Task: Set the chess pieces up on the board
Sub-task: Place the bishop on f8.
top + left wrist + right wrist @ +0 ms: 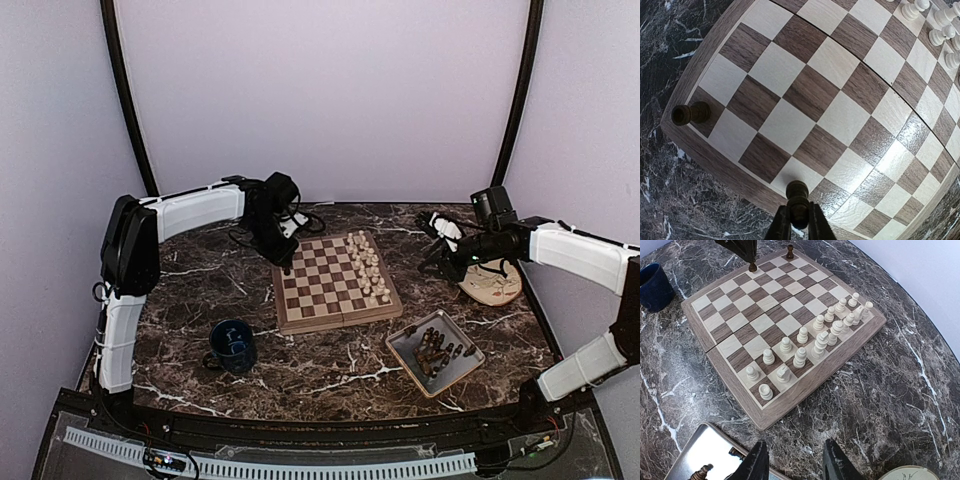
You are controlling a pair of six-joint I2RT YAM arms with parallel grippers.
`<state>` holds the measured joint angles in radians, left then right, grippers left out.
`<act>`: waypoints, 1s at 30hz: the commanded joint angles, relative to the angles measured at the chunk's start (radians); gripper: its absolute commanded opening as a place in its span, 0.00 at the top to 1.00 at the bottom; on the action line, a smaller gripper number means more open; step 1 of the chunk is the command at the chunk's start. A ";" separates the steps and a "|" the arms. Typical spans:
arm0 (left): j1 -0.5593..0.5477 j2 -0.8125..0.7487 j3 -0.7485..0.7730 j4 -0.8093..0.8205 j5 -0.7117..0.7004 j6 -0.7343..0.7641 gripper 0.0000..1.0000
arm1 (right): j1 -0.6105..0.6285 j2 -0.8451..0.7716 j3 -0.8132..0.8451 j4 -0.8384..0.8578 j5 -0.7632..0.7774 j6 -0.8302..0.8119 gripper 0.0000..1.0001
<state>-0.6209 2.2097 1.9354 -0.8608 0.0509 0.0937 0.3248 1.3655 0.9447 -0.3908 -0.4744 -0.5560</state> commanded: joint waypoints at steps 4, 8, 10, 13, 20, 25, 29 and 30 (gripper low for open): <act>0.036 -0.056 -0.024 0.021 0.009 0.000 0.95 | -0.005 0.012 0.011 0.003 -0.010 -0.008 0.62; 0.052 -0.057 -0.023 0.050 0.021 -0.013 0.95 | -0.005 0.012 0.012 0.003 -0.010 -0.007 0.62; 0.059 -0.057 -0.019 0.067 0.030 -0.014 0.95 | -0.005 0.013 0.012 0.003 -0.009 -0.007 0.62; 0.063 -0.055 -0.017 0.093 0.049 -0.011 0.94 | -0.005 0.015 0.011 0.003 -0.009 -0.009 0.62; 0.067 -0.041 -0.010 0.095 0.067 -0.006 0.94 | -0.006 0.018 0.013 0.000 -0.012 -0.010 0.62; 0.068 -0.026 -0.013 0.104 0.095 -0.020 0.94 | -0.004 0.016 0.014 -0.003 -0.007 -0.012 0.62; 0.068 -0.027 -0.024 0.112 0.089 -0.026 0.91 | -0.005 0.005 0.011 -0.003 -0.001 -0.014 0.62; 0.068 -0.027 -0.025 0.111 0.087 -0.026 0.91 | -0.005 0.003 0.012 -0.001 -0.001 -0.014 0.62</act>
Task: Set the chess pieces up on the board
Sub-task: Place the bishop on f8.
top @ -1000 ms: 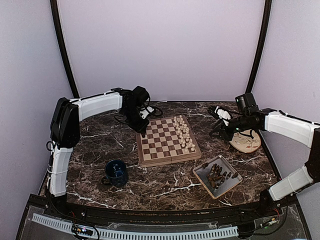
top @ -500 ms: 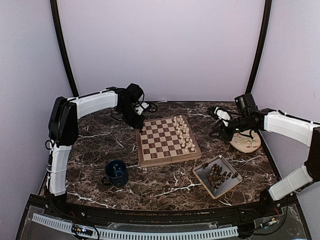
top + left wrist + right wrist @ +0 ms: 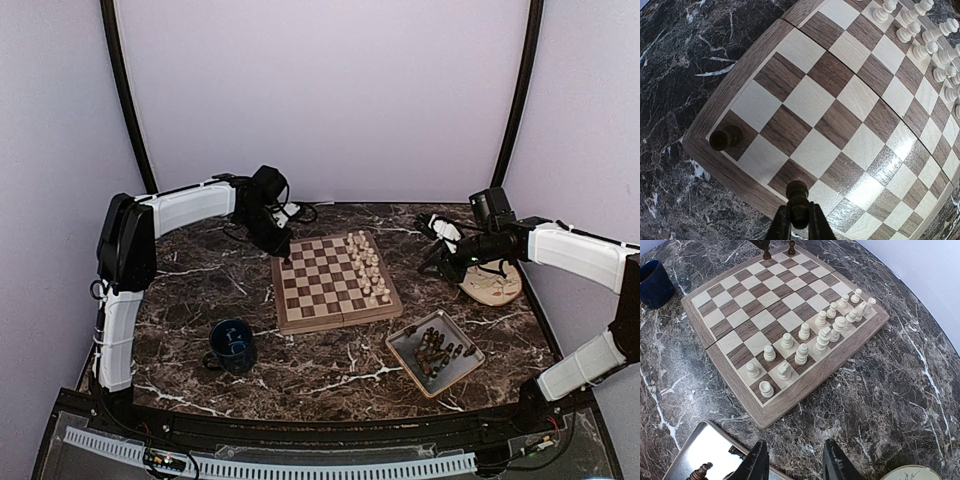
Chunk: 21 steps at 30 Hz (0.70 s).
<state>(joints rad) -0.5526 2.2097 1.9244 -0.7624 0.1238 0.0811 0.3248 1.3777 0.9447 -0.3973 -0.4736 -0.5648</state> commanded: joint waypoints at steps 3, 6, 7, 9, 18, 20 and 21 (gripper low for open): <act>-0.001 -0.026 -0.017 0.014 0.009 -0.014 0.90 | -0.006 -0.012 0.010 0.005 -0.001 -0.005 0.62; -0.001 -0.026 -0.030 0.022 0.005 -0.015 0.90 | -0.005 -0.011 0.011 0.003 0.000 -0.007 0.62; -0.001 -0.025 -0.033 0.025 0.004 -0.015 0.90 | -0.004 -0.012 0.010 0.002 0.001 -0.007 0.62; -0.001 -0.024 -0.040 0.031 0.001 -0.016 0.90 | -0.004 -0.014 0.009 0.002 0.001 -0.007 0.62; -0.003 -0.019 -0.056 0.040 -0.004 -0.018 0.81 | -0.005 -0.006 0.011 0.001 0.003 -0.010 0.62; -0.002 -0.020 -0.055 0.041 -0.003 -0.018 0.79 | -0.005 -0.005 0.011 0.000 0.004 -0.009 0.62; -0.001 -0.020 -0.055 0.041 -0.003 -0.018 0.78 | -0.006 -0.005 0.011 0.000 0.004 -0.009 0.62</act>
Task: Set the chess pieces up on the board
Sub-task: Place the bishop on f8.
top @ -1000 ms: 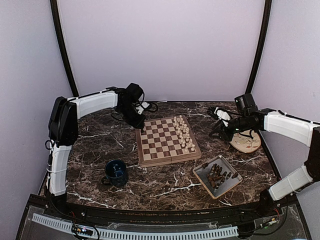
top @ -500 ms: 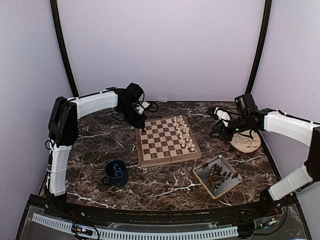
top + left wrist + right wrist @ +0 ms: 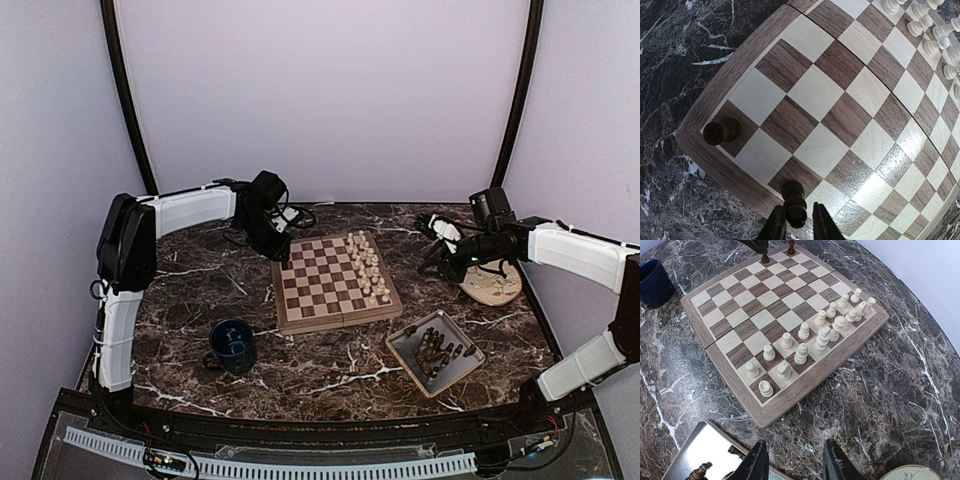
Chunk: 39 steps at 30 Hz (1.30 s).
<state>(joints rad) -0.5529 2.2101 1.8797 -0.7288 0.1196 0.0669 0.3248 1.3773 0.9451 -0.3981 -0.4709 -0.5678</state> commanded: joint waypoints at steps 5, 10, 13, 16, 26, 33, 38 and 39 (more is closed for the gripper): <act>-0.002 -0.019 -0.011 0.010 0.013 -0.006 0.74 | -0.005 -0.002 0.011 -0.001 0.003 -0.008 0.62; -0.001 -0.017 -0.012 0.004 0.022 -0.009 0.77 | -0.006 -0.001 0.012 -0.001 0.003 -0.007 0.62; -0.002 -0.016 -0.016 0.008 0.035 -0.012 0.81 | -0.006 0.000 0.011 -0.002 0.003 -0.008 0.61; -0.002 -0.015 -0.019 0.020 0.037 -0.015 0.84 | -0.005 0.000 0.011 -0.002 0.004 -0.008 0.62; -0.002 -0.009 -0.012 0.032 0.032 -0.019 0.85 | -0.006 -0.002 0.011 -0.004 0.008 -0.010 0.62; -0.005 -0.006 -0.010 0.020 0.038 -0.017 0.79 | -0.005 -0.001 0.011 -0.004 0.009 -0.011 0.62; -0.011 -0.006 0.013 -0.009 0.024 -0.012 0.74 | -0.005 -0.001 0.012 -0.005 0.005 -0.011 0.61; -0.013 -0.007 0.030 -0.028 0.017 -0.013 0.73 | -0.005 -0.001 0.013 -0.006 0.006 -0.012 0.61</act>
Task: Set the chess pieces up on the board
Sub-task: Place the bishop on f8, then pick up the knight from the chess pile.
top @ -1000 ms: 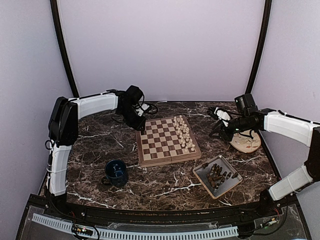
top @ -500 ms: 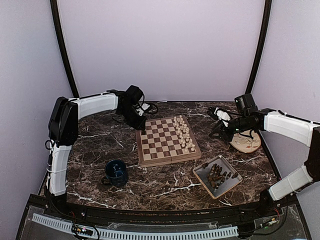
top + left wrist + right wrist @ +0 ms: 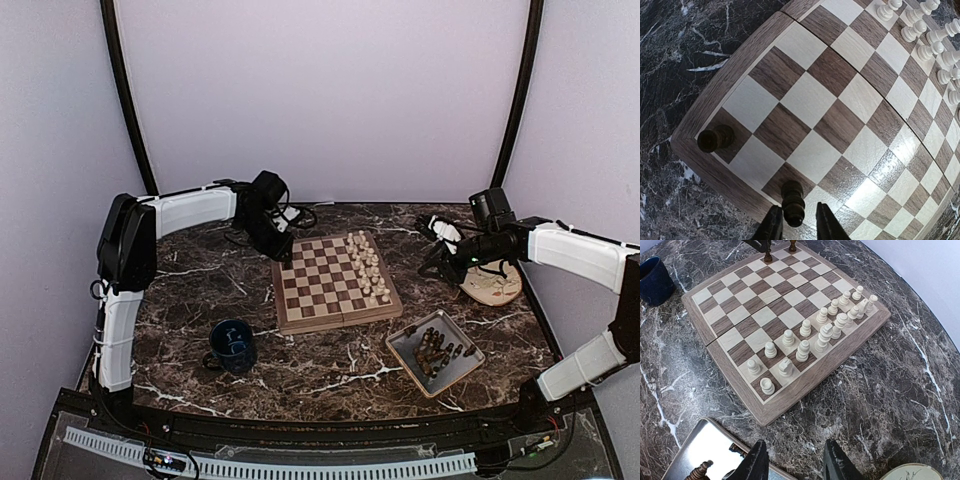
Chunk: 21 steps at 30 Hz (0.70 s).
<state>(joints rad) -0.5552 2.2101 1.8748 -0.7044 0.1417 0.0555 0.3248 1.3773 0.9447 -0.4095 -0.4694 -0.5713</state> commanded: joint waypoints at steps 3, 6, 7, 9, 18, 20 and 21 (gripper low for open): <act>-0.022 -0.025 0.100 -0.120 -0.044 -0.001 0.71 | -0.006 -0.008 0.024 -0.001 0.002 0.000 0.61; -0.044 -0.087 0.133 -0.138 -0.081 0.015 0.68 | -0.005 -0.026 0.052 -0.030 -0.004 0.010 0.61; -0.047 -0.111 0.139 -0.137 -0.083 0.019 0.68 | -0.005 -0.034 0.067 -0.043 -0.005 0.011 0.61; -0.054 -0.162 0.133 -0.120 -0.063 0.032 0.67 | -0.006 -0.045 0.105 -0.086 -0.009 0.011 0.61; -0.085 -0.440 -0.235 0.250 0.070 0.069 0.67 | -0.001 -0.030 0.249 -0.459 -0.056 -0.131 0.57; -0.091 -0.497 -0.358 0.362 0.066 0.069 0.67 | 0.002 -0.028 0.227 -0.501 -0.039 -0.149 0.57; -0.096 -0.519 -0.397 0.397 0.056 0.071 0.67 | 0.005 -0.026 0.215 -0.518 -0.025 -0.155 0.57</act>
<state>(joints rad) -0.6308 1.7607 1.6470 -0.5163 0.1772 0.1085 0.3252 1.3495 1.1873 -0.7479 -0.4988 -0.6598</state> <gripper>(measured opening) 0.329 0.428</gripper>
